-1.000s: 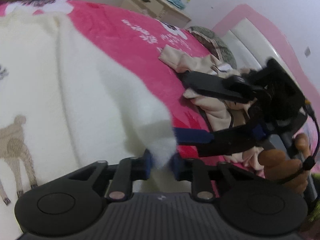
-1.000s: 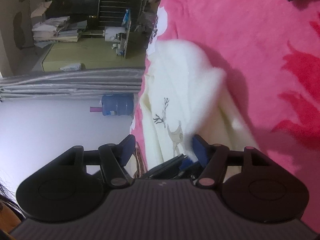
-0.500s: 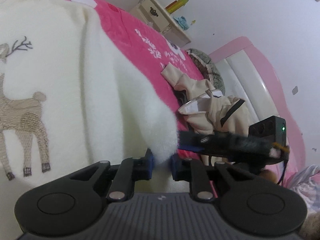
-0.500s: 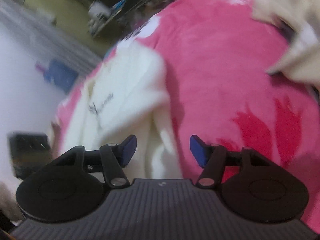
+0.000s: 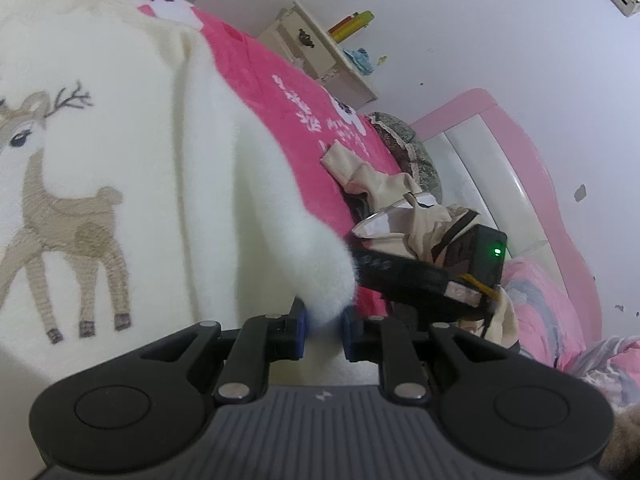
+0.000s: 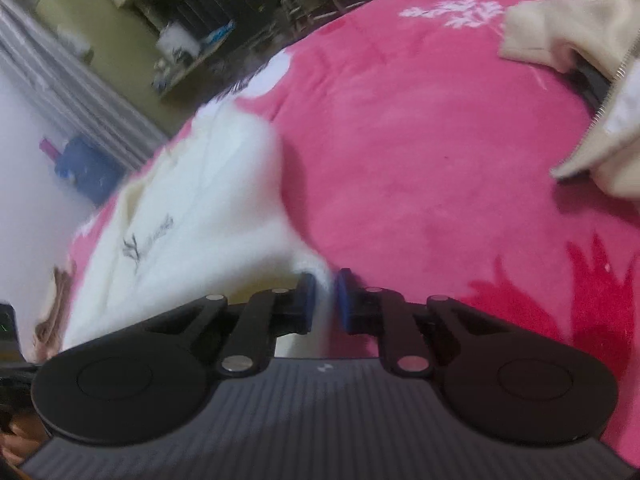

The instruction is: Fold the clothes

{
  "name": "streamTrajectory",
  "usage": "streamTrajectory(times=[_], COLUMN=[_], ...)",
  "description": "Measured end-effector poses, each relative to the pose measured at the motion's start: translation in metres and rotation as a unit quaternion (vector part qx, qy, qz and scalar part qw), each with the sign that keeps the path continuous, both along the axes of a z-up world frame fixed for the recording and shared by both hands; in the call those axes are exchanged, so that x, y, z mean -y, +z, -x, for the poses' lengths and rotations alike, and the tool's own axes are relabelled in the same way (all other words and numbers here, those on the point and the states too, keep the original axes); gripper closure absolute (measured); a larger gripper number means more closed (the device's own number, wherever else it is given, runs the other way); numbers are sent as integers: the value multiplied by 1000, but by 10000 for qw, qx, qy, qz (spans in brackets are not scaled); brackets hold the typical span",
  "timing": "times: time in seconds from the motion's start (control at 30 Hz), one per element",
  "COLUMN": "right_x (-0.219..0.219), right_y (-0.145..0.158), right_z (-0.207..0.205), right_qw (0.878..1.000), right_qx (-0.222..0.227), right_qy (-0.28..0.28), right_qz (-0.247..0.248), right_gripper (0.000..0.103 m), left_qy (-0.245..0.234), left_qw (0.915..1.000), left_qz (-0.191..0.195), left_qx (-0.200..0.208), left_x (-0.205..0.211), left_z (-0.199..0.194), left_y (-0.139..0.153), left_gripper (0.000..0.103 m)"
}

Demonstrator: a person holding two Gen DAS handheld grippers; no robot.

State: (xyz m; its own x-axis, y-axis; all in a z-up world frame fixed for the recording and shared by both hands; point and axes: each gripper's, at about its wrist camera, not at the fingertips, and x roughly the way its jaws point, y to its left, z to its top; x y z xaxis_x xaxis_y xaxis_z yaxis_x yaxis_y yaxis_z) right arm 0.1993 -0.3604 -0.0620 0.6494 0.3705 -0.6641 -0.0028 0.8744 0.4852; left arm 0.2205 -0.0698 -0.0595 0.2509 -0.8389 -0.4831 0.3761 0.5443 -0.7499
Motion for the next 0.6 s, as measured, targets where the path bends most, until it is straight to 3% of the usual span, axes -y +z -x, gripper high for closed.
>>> streamTrajectory(times=[0.17, 0.23, 0.37, 0.6], right_x=[-25, -24, 3, 33], right_y=[7, 7, -3, -33], right_z=[-3, -6, -4, 0], right_qw=[9958, 9954, 9985, 9859], right_qx=[384, 482, 480, 0], right_qy=[575, 491, -73, -636], right_qz=[594, 660, -260, -1547], right_gripper=[89, 91, 91, 91], left_qy=[-63, -93, -106, -305], left_qw=[10000, 9999, 9999, 9990], left_qz=[-63, -72, -113, -336], left_qx=[17, 64, 65, -53], left_x=[3, 6, 9, 21], left_z=[1, 2, 2, 0], left_y=[-3, -4, -9, -11], left_gripper=[85, 85, 85, 78])
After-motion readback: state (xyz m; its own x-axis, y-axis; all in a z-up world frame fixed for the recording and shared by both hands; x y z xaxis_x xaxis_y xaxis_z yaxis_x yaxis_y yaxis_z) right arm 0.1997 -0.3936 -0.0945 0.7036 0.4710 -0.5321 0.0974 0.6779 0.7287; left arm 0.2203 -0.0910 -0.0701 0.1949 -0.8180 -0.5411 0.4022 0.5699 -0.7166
